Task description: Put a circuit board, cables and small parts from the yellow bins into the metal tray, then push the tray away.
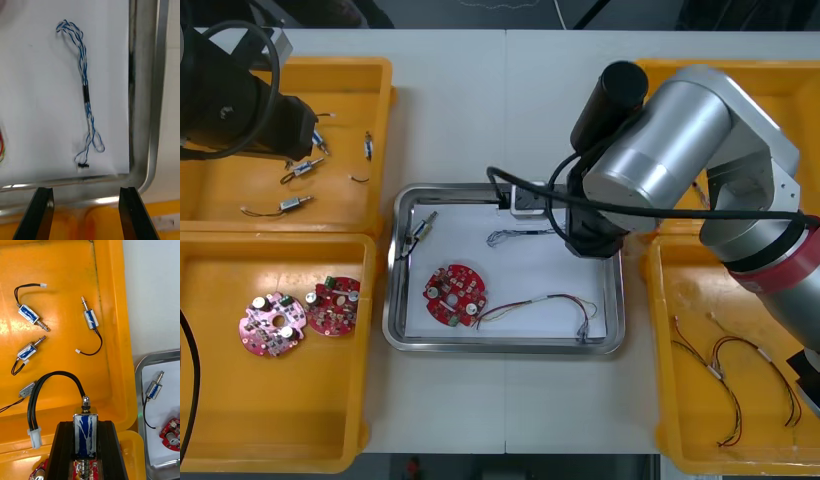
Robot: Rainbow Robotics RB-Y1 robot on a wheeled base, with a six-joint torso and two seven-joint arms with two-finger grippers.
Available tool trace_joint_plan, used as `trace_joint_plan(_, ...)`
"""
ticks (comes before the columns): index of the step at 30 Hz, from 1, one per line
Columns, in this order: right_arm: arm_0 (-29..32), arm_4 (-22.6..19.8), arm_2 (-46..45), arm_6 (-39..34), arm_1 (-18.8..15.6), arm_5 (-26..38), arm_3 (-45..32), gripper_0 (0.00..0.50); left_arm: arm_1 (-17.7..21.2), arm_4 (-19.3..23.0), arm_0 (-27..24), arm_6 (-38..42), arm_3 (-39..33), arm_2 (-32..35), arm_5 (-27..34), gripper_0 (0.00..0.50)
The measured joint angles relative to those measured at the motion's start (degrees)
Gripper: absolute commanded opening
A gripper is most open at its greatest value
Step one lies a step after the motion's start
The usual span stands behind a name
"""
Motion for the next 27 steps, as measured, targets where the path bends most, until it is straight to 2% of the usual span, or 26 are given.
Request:
trace_joint_plan(4, 0.0, 0.5, -3.7, -9.3, 0.4, 7.6, -5.3, 0.500, 0.0, 0.8, 0.0, 0.0, -0.2, 0.0, 0.0, 0.001)
trace_joint_plan(9, 0.0, 1.2, -7.5, -14.3, 0.6, 7.7, -11.3, 0.500, 0.0, 1.2, 0.0, 0.0, -1.9, -2.0, 0.0, 0.001)
trace_joint_plan(15, 1.7, 1.2, -11.2, -29.5, 0.2, 7.7, -18.2, 0.500, -0.2, 2.3, 0.0, 0.0, -3.5, -7.2, 0.0, 0.001)
trace_joint_plan(19, 5.4, 0.6, -13.5, -34.2, -2.1, 7.7, -22.2, 0.500, -1.2, 2.6, 0.0, 0.0, -3.5, -11.0, 0.0, 0.001)
trace_joint_plan(24, 11.0, -2.4, -18.5, -45.5, -6.3, 7.8, -25.4, 0.500, -2.5, 2.6, 0.0, 0.0, -3.5, -16.1, -1.8, 0.001)
trace_joint_plan(27, 14.0, -5.3, -22.6, -46.2, -8.6, 7.8, -26.1, 0.500, -2.8, 2.6, 0.0, 0.0, -3.3, -19.3, -4.6, 0.001)
